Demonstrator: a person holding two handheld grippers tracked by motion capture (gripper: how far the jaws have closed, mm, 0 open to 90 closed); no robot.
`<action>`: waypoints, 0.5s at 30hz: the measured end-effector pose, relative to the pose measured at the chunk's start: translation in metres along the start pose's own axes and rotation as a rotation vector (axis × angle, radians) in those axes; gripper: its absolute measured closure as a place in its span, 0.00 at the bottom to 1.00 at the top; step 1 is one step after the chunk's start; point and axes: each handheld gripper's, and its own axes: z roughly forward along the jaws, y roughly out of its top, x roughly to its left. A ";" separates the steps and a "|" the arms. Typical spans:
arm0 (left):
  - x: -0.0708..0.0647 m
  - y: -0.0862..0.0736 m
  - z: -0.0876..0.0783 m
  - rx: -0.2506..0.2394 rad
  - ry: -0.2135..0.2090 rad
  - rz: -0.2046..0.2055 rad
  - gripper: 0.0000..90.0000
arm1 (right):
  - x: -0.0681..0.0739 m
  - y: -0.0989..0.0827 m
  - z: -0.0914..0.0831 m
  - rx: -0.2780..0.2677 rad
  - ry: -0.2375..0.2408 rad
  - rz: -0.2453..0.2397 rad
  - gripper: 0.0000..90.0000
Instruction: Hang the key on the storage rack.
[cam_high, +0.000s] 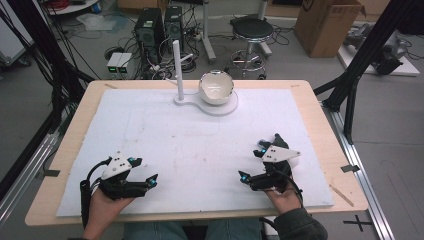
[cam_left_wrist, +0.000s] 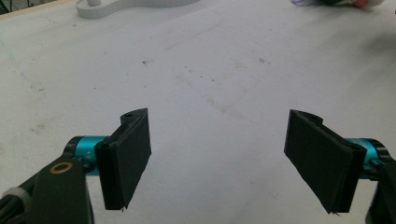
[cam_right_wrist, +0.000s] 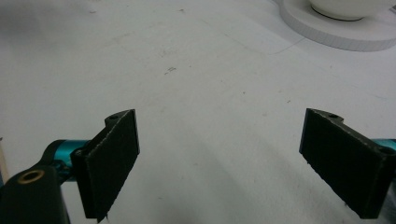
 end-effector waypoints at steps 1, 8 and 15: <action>0.000 0.000 0.000 0.000 0.000 0.000 0.26 | -0.001 0.000 0.000 0.000 0.002 0.002 0.13; 0.001 0.000 0.004 0.010 -0.005 -0.001 0.26 | -0.003 -0.001 -0.001 -0.001 0.000 0.006 0.13; 0.000 -0.001 0.001 0.005 0.001 -0.007 0.25 | 0.001 0.000 0.000 0.001 0.007 -0.004 0.13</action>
